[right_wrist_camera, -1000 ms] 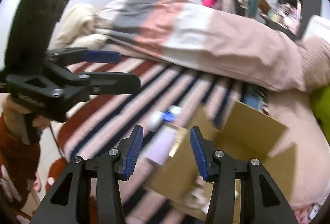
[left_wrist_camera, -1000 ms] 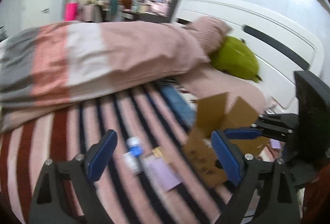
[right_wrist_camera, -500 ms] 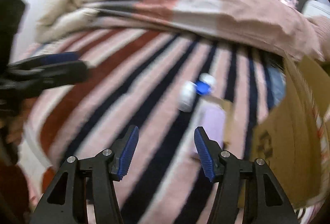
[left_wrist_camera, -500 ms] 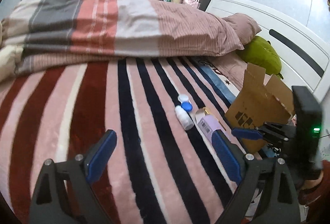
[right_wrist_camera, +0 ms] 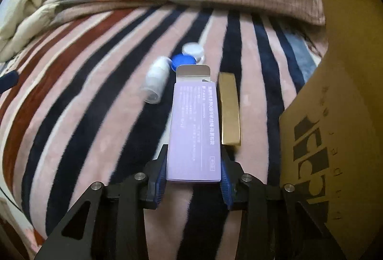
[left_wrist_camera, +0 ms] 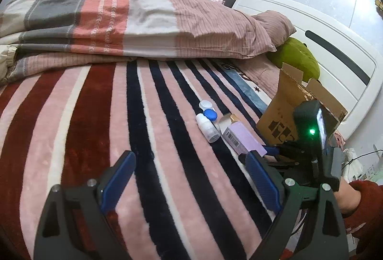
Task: Organize rigid objects
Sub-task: 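Carry the lilac box into the cardboard box and open the right gripper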
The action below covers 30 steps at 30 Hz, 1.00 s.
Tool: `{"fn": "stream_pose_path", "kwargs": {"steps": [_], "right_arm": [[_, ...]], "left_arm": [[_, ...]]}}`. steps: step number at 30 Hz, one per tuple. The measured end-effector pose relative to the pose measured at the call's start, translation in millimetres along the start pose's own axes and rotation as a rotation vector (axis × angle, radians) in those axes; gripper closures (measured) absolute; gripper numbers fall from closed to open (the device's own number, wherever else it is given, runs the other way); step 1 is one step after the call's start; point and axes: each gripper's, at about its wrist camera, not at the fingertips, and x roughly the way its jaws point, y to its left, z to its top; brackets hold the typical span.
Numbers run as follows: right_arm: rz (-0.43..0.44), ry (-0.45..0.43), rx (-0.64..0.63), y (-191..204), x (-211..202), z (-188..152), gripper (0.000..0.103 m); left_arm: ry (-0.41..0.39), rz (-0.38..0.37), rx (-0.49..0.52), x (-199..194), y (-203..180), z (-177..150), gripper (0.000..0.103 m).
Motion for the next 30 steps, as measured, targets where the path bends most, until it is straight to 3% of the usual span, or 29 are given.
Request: {"fn": "stream_pose_path", "kwargs": {"steps": [3,11,14,16,18,21,30], "right_arm": [[0.051,-0.075,-0.051,12.6,-22.5,0.3,0.07],[0.34,-0.196,-0.133,39.2,-93.8,24.3,0.07],[0.386,-0.231,-0.154,36.6,-113.8,33.4,0.07],[0.407,-0.249,-0.157,26.8,-126.6,36.2,0.07],[0.417,-0.26,-0.147,11.6,-135.1,38.4,0.07],[0.407,-0.28,-0.121,-22.1,-145.6,36.1,0.07],[0.37,-0.202,-0.007,-132.2,-146.9,27.8,0.07]], "left_arm": [[-0.004,-0.032,0.002,-3.2,-4.0,4.4,0.011],[-0.059,-0.145,0.033,-21.3,-37.5,42.0,0.011],[-0.077,-0.152,0.056,-23.8,-54.9,60.3,0.013],[-0.083,-0.184,0.065,-23.4,-68.2,73.7,0.031],[-0.079,-0.212,0.08,-20.3,-82.0,84.4,0.041],[-0.073,-0.187,0.125,-7.9,-110.8,99.7,0.058],[0.036,-0.286,0.188,64.7,-200.6,129.9,0.058]]}}
